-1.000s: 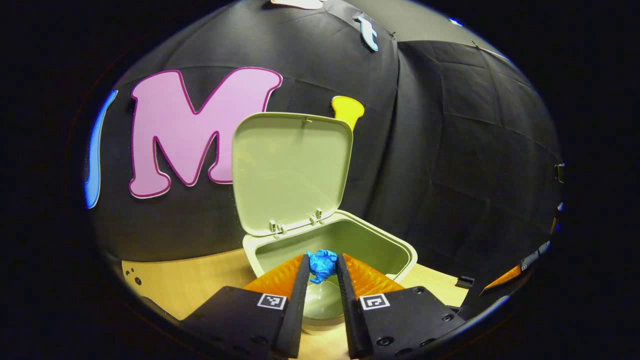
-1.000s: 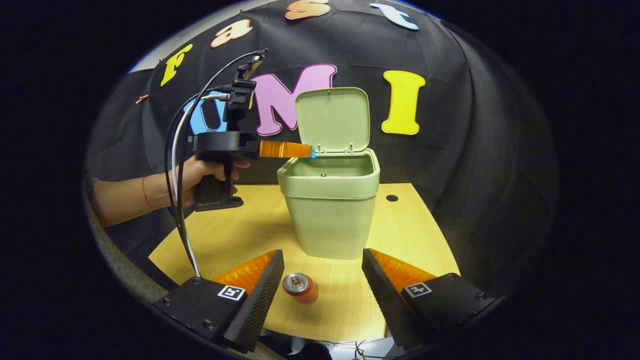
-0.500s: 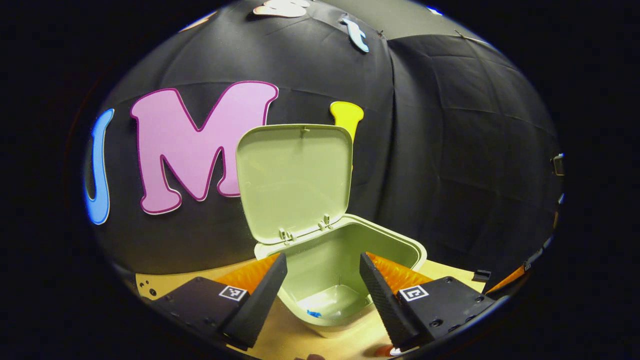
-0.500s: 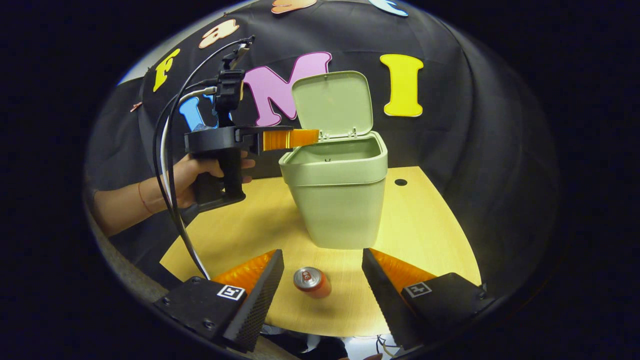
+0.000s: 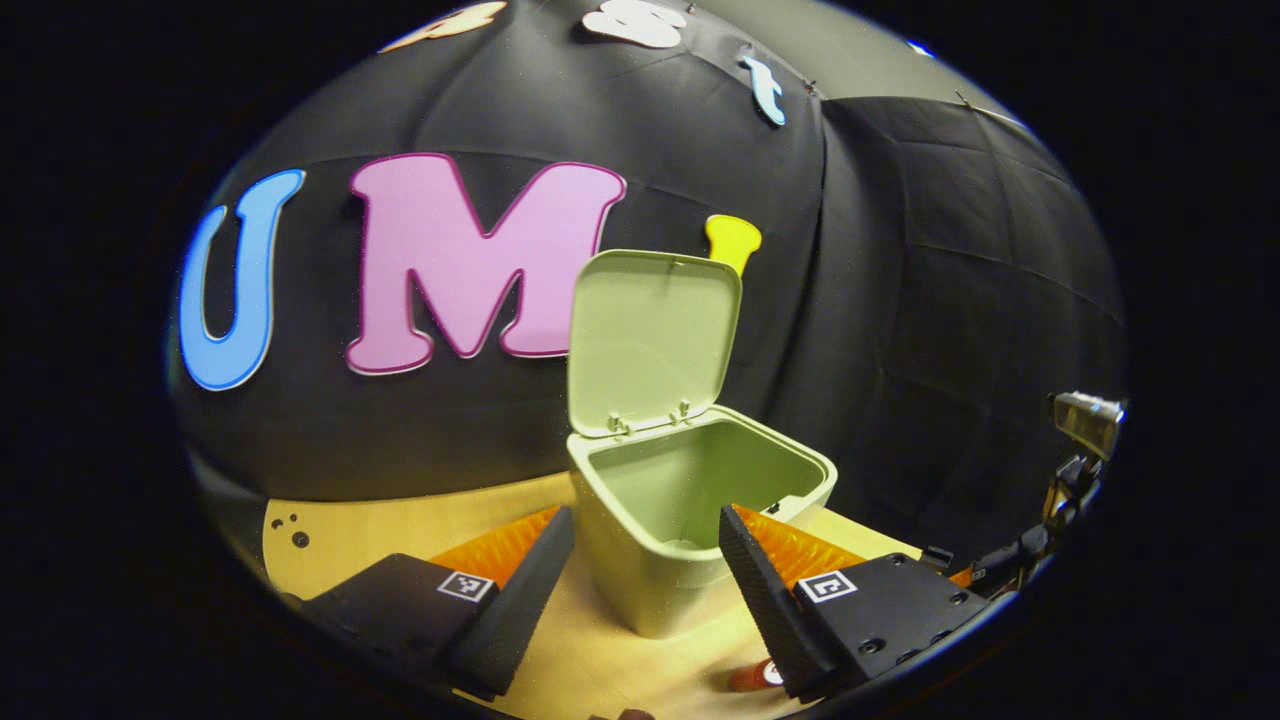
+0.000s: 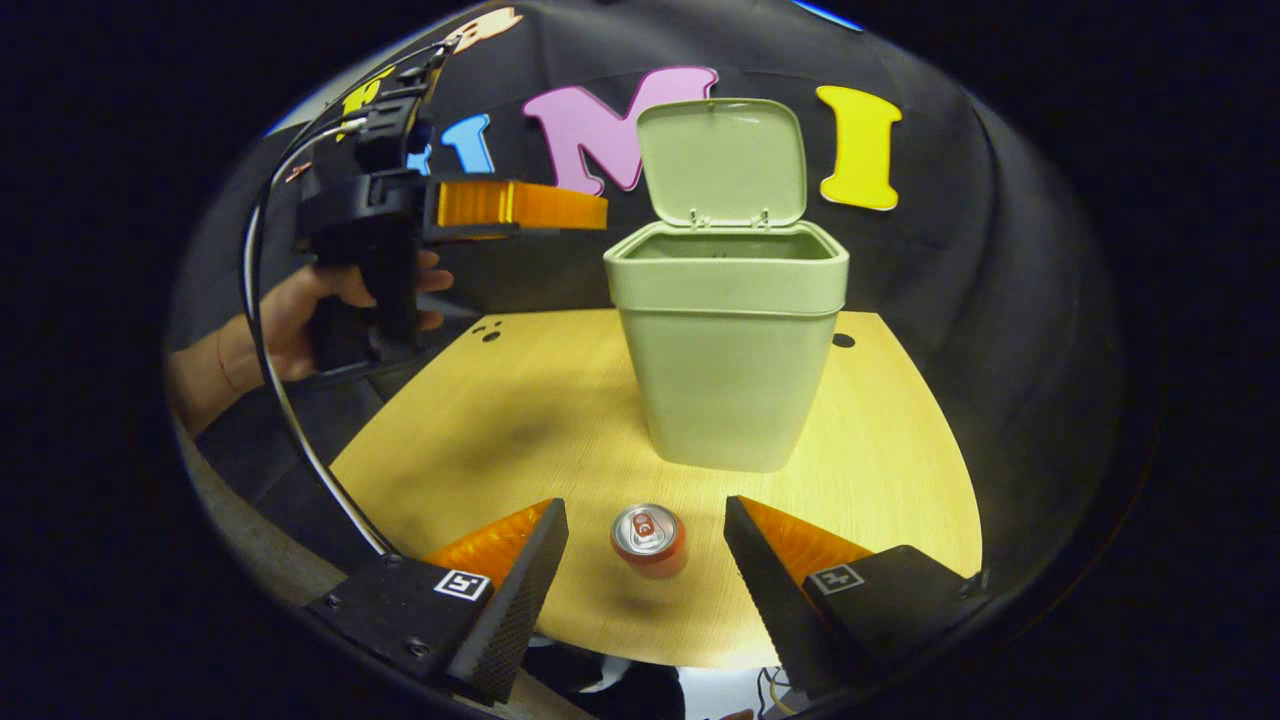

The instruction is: Press the lid of the desktop garbage bin to open it, pick up the crumpled paper on the desktop and throw it into the bin, then pick up the pop can on the desktop and drop it into the bin, and finally close the garbage bin lid.

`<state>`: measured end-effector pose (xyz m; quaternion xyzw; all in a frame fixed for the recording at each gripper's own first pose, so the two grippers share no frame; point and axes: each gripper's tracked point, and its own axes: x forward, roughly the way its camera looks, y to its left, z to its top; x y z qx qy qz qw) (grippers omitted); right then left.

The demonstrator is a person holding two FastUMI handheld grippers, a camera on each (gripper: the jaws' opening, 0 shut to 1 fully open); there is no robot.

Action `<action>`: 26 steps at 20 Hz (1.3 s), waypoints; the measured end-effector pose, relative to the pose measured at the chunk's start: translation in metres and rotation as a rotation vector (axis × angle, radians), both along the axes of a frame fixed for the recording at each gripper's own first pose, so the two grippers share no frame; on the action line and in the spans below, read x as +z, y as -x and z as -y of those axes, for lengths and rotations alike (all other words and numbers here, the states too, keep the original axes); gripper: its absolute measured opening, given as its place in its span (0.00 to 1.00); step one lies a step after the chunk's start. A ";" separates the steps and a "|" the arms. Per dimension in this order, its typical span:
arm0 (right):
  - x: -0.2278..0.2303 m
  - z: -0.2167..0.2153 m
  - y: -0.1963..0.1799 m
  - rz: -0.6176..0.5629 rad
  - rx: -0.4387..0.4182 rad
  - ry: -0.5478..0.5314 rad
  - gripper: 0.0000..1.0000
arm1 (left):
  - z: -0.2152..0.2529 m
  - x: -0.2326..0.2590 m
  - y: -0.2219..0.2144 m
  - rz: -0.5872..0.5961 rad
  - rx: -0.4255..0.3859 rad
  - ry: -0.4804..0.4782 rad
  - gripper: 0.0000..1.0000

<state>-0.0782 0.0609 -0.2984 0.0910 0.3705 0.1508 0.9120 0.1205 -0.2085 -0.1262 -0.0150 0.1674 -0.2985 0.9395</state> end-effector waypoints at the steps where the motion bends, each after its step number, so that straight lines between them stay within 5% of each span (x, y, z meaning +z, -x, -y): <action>1: -0.008 -0.002 0.002 -0.010 0.016 0.010 0.99 | -0.013 -0.002 0.006 -0.010 0.015 -0.003 0.95; 13: -0.082 -0.027 -0.007 -0.120 0.162 0.110 0.99 | -0.141 -0.054 0.069 -0.154 0.238 -0.022 0.94; 26: -0.132 -0.039 -0.014 -0.288 0.215 0.148 0.95 | -0.198 -0.073 0.091 -0.190 0.350 -0.044 0.94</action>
